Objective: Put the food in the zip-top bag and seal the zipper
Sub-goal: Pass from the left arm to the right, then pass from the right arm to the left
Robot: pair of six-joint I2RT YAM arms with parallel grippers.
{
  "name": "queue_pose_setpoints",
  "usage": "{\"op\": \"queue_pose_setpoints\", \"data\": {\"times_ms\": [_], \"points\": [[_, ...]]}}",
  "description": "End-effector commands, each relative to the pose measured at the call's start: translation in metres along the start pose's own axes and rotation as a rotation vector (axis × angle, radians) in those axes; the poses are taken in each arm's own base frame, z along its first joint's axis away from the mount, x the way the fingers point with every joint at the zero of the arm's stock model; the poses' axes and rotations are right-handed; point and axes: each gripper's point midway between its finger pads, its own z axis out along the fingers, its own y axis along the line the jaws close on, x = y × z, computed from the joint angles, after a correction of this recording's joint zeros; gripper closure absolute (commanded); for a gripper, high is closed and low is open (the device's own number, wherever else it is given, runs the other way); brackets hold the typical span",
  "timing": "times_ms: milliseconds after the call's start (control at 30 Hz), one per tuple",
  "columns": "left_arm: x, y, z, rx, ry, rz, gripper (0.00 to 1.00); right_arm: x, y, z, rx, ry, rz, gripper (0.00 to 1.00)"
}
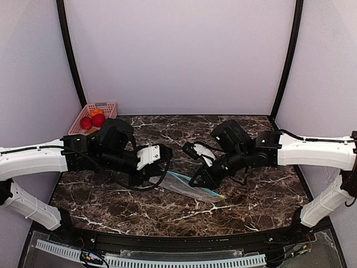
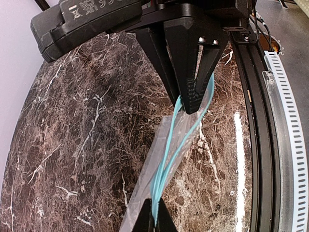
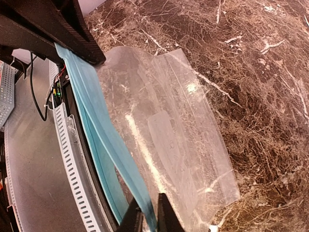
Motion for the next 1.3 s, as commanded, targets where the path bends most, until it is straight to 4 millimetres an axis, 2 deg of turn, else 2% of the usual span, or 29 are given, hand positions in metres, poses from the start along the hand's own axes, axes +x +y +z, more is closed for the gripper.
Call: {"op": "queue_pose_setpoints", "data": {"times_ms": [0, 33, 167, 233, 267, 300, 333, 367, 400, 500, 633, 767, 800, 833, 867, 1000, 1100, 1267], "points": [[-0.001, -0.002, -0.002, 0.000, -0.005, -0.003, 0.99, -0.006, 0.006, 0.003, -0.020, -0.016, -0.011, 0.97], [-0.001, -0.001, -0.002, -0.003, -0.003, -0.006, 0.99, -0.007, 0.006, 0.003, -0.020, -0.021, -0.008, 1.00], [-0.001, 0.007, -0.002, -0.045, 0.004, -0.026, 0.98, -0.010, 0.000, -0.002, 0.024, -0.045, 0.011, 1.00], [-0.002, 0.016, -0.005, -0.095, 0.008, -0.041, 0.86, -0.014, -0.006, -0.007, 0.069, -0.067, 0.025, 1.00], [-0.004, 0.019, -0.007, -0.115, 0.004, -0.048, 0.70, -0.016, -0.012, -0.010, 0.106, -0.080, 0.037, 1.00], [-0.007, 0.026, -0.011, -0.150, -0.005, -0.063, 0.61, -0.018, -0.017, -0.013, 0.137, -0.090, 0.051, 1.00], [-0.011, 0.030, -0.013, -0.171, -0.017, -0.070, 0.48, -0.020, -0.021, -0.016, 0.162, -0.100, 0.064, 1.00], [-0.015, 0.035, -0.019, -0.203, -0.034, -0.091, 0.42, -0.020, -0.025, -0.018, 0.190, -0.109, 0.077, 1.00], [-0.021, 0.038, -0.023, -0.217, -0.057, -0.100, 0.32, -0.022, -0.030, -0.021, 0.219, -0.121, 0.094, 1.00], [-0.039, 0.050, -0.045, -0.285, -0.136, -0.168, 0.19, -0.026, -0.044, -0.027, 0.305, -0.145, 0.142, 1.00], [-0.056, 0.066, -0.068, -0.356, -0.220, -0.343, 0.15, -0.035, -0.063, -0.040, 0.440, -0.179, 0.220, 1.00], [-0.062, 0.074, -0.072, -0.362, -0.302, -0.600, 0.15, -0.053, -0.072, -0.056, 0.528, -0.236, 0.291, 1.00], [-0.058, 0.073, -0.067, -0.352, -0.317, -0.688, 0.15, -0.056, -0.072, -0.057, 0.536, -0.252, 0.305, 1.00], [-0.062, 0.076, -0.067, -0.348, -0.356, -0.730, 0.15, -0.059, -0.075, -0.058, 0.545, -0.270, 0.318, 1.00], [-0.056, 0.073, -0.058, -0.329, -0.360, -0.808, 0.15, -0.061, -0.075, -0.058, 0.546, -0.286, 0.329, 1.00], [-0.056, 0.072, -0.038, -0.268, -0.417, -0.971, 0.16, -0.073, -0.069, -0.046, 0.484, -0.338, 0.343, 1.00], [-0.059, 0.074, -0.026, -0.241, -0.439, -1.035, 0.16, -0.081, -0.061, -0.036, 0.444, -0.360, 0.334, 1.00], [-0.050, 0.081, -0.007, -0.257, -0.423, -1.111, 0.16, -0.078, -0.056, -0.018, 0.467, -0.334, 0.313, 1.00]]}}
